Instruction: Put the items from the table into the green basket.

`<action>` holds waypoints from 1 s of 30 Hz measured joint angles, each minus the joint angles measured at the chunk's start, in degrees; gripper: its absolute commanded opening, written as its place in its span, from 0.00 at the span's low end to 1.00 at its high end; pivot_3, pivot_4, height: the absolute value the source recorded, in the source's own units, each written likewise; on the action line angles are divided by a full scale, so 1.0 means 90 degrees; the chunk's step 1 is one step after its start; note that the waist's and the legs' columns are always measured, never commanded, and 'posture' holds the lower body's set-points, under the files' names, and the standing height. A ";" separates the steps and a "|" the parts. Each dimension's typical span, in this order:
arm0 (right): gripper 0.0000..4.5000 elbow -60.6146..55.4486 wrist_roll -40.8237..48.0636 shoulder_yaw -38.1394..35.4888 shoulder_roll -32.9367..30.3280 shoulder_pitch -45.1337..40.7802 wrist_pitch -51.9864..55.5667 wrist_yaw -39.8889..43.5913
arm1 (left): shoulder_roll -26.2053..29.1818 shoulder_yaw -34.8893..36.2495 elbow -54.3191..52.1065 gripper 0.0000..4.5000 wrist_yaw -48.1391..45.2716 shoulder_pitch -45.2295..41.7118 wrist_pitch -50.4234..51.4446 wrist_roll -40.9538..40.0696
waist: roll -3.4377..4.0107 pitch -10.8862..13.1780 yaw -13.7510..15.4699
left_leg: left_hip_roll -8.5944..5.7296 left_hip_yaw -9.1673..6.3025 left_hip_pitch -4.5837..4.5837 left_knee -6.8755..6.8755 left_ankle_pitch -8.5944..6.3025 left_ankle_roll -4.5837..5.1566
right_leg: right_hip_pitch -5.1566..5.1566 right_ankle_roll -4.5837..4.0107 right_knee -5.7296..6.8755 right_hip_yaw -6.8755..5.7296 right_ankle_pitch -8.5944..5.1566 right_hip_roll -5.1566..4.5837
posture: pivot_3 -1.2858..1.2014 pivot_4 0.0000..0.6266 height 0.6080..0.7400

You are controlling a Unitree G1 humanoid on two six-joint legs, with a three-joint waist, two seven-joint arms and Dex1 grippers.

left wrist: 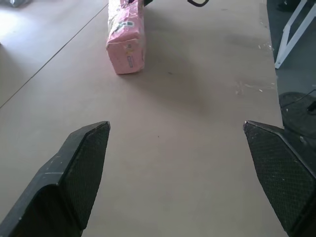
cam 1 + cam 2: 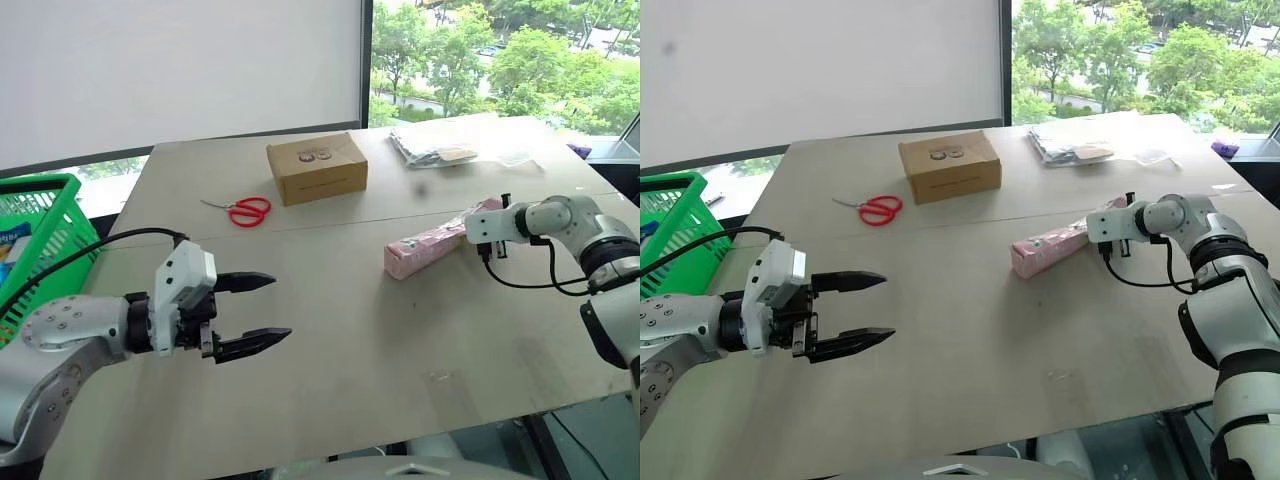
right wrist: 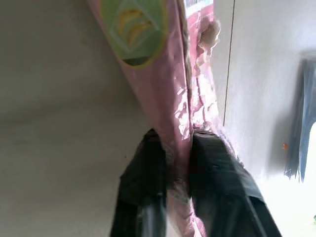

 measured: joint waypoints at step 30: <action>0.01 -0.8448 0.6520 -0.1982 0.1534 0.1767 0.8768 0.2399 | -0.2319 -0.0830 0.1183 1.00 0.1604 -0.3202 0.0210 -0.1485 | 0.0010 -0.0007 -0.0012 | -0.0015 -0.0083 -0.0024 0.0056 0.0000 -0.0004 | 0.0032 0.0000 0.0006 -0.0051 0.0010 0.0008 | 0.53 0.00 0.88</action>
